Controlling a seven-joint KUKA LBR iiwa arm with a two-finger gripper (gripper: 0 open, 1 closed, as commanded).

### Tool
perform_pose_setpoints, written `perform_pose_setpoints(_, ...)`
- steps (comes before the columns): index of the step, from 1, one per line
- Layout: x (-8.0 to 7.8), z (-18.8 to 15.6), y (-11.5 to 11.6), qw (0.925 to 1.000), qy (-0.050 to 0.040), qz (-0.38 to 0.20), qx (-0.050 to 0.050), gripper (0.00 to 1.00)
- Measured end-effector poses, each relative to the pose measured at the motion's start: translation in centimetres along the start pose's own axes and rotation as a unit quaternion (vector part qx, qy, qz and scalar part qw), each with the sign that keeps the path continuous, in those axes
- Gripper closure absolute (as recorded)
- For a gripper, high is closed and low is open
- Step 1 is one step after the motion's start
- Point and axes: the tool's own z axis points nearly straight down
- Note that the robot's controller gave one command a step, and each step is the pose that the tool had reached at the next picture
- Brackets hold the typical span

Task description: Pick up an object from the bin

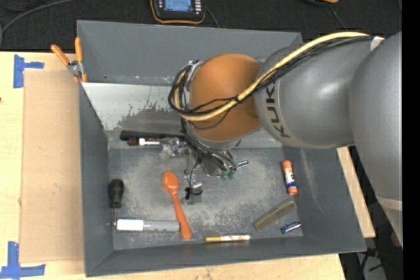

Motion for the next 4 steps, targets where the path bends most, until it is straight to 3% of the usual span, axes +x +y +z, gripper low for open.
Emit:
perform_pose_setpoints(1, 0.1, -0.6, -0.8, 0.9807, -0.0022, -0.196, 0.000, 0.00)
perform_pose_setpoints(2, -0.5, -0.2, -0.9, 0.9324, 0.0005, -0.361, -0.001, 0.00)
perform_pose_setpoints(3, -0.7, 7.2, -1.6, 0.9057, -0.0012, -0.424, -0.001, 0.00)
perform_pose_setpoints(4, 0.0, 7.1, -0.4, 0.8570, -0.0026, -0.515, -0.001, 1.00)
